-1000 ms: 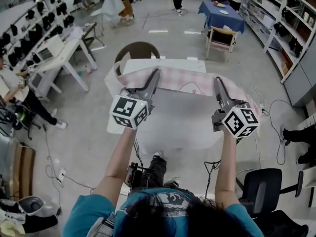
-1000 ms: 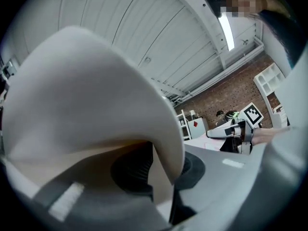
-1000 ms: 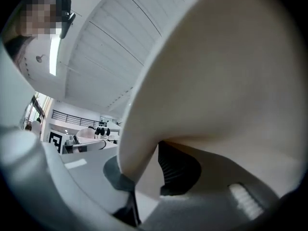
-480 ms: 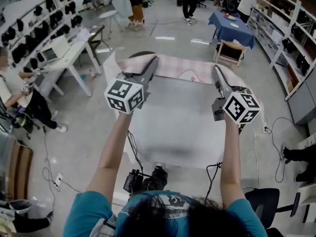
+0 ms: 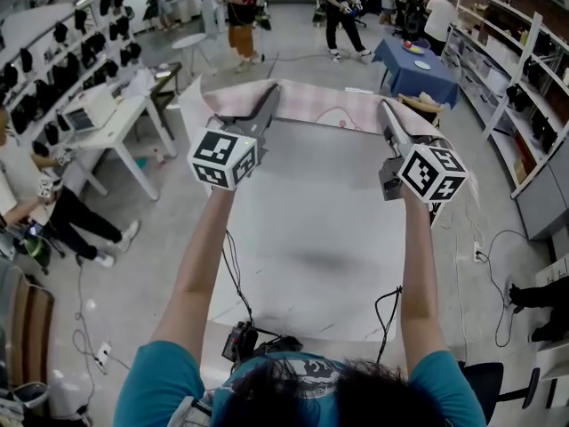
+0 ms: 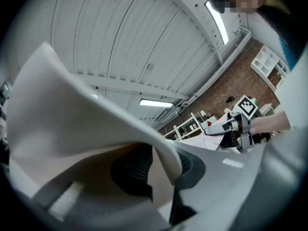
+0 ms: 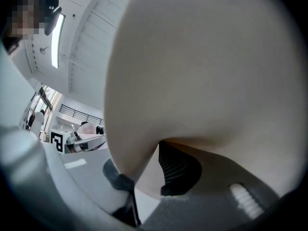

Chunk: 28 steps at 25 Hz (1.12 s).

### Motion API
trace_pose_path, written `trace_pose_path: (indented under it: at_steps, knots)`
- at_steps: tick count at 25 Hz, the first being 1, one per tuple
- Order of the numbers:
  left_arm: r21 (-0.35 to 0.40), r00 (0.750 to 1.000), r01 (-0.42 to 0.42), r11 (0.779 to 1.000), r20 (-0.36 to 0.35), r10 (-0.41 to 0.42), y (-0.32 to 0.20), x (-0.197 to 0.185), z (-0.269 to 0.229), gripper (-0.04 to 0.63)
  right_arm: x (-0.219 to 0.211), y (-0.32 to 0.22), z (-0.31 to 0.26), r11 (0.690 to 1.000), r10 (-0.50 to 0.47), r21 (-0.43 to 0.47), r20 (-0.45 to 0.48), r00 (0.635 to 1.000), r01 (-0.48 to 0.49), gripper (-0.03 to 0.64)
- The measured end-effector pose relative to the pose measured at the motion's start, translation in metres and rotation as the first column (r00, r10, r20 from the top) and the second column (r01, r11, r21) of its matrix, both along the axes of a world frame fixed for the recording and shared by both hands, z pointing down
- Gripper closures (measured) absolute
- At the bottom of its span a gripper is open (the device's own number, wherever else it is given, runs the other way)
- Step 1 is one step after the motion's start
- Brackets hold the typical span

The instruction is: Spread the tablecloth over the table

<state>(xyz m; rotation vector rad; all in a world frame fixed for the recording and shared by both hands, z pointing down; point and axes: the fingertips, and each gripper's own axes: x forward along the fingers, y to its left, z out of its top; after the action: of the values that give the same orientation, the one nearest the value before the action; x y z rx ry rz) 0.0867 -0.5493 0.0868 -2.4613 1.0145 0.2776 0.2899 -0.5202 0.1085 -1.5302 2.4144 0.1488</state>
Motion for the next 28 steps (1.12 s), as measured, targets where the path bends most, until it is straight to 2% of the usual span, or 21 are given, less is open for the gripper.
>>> trace_pose_path:
  at_steps: [3,6,7,9,11,14,18,23,28]
  knots:
    - [0.139,0.999,0.04,0.99,-0.019,-0.038,-0.03,-0.008,-0.031,0.525,-0.009,-0.033,-0.036,0.996,0.004,0.086,-0.045,0.999,0.0,0.546]
    - [0.266,0.997,0.06,0.962,-0.069,-0.043,-0.042,-0.017,-0.053,0.525,-0.017,-0.049,-0.065,0.979,-0.007,0.203,-0.084,0.996,0.024,0.549]
    - [0.285,0.996,0.055,0.957,-0.084,-0.032,-0.045,-0.019,-0.055,0.524,-0.019,-0.053,-0.067,0.973,-0.011,0.229,-0.093,0.996,0.032,0.549]
    - [0.277,0.995,0.037,0.96,-0.101,-0.009,-0.055,-0.024,-0.045,0.523,-0.023,-0.06,-0.06,0.968,-0.021,0.245,-0.099,0.995,0.045,0.549]
    - [0.228,0.995,0.021,0.974,-0.102,0.002,-0.068,-0.026,-0.021,0.523,-0.025,-0.072,-0.039,0.974,-0.033,0.219,-0.093,0.995,0.053,0.551]
    - [0.109,0.996,0.008,0.994,-0.095,0.002,-0.084,-0.024,0.03,0.523,-0.022,-0.09,0.012,0.992,-0.047,0.113,-0.066,0.997,0.054,0.551]
    - [-0.046,0.997,-0.01,0.999,-0.071,0.007,-0.086,-0.02,0.105,0.523,-0.016,-0.093,0.088,0.998,-0.052,-0.042,-0.019,0.998,0.051,0.551]
    - [-0.18,0.998,-0.042,0.983,-0.047,0.034,-0.062,-0.023,0.172,0.523,-0.018,-0.065,0.16,0.983,-0.051,-0.174,0.064,0.997,0.061,0.551]
    - [-0.339,0.995,-0.077,0.938,-0.088,0.05,-0.017,-0.029,0.231,0.523,-0.02,-0.019,0.222,0.951,-0.037,-0.299,0.156,0.987,0.083,0.548]
